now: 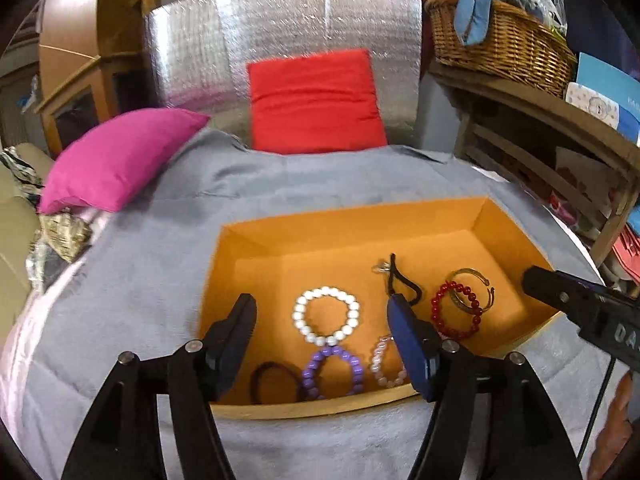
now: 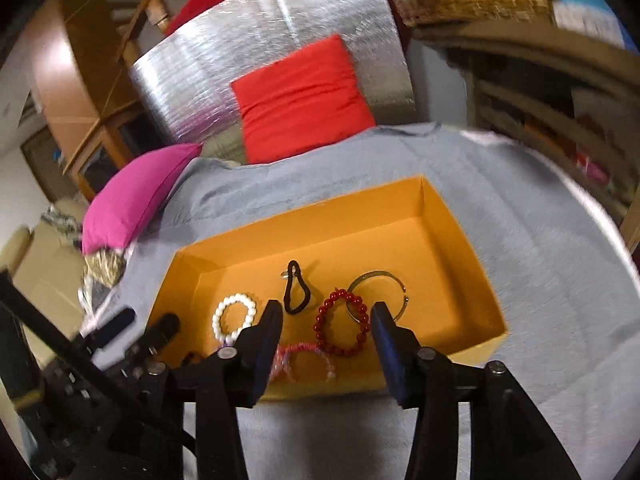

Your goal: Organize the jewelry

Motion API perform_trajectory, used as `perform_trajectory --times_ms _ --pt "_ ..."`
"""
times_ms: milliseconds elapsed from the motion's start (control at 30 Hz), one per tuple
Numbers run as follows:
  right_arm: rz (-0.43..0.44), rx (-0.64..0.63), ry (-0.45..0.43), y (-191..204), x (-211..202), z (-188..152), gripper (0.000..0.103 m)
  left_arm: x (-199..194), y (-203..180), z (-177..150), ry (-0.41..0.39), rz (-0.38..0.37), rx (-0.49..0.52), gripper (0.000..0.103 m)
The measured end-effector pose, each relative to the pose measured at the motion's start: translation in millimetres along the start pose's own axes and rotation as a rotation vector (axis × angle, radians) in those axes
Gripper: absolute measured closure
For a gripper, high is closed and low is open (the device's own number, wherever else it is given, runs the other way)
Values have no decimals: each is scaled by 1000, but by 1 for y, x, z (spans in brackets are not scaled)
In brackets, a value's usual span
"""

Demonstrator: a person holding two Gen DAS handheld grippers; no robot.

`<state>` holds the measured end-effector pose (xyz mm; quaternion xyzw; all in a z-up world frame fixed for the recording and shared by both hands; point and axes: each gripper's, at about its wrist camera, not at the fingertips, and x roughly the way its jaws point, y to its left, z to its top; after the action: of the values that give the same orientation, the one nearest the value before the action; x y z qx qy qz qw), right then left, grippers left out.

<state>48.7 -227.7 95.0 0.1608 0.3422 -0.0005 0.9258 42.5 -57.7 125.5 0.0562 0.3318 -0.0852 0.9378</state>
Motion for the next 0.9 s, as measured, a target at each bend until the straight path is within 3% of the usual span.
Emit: perform_trajectory --times_ms 133,233,600,900 --pt "-52 -85 -1 15 -20 -6 43 -20 13 0 -19 41 -14 31" --pt "-64 -105 15 22 -31 -10 43 -39 26 3 -43 73 -42 21" --pt "-112 -141 35 45 -61 -12 42 -90 41 11 -91 131 -56 18" --pt "-110 -155 18 57 -76 -13 42 -106 48 12 -97 170 -66 14"
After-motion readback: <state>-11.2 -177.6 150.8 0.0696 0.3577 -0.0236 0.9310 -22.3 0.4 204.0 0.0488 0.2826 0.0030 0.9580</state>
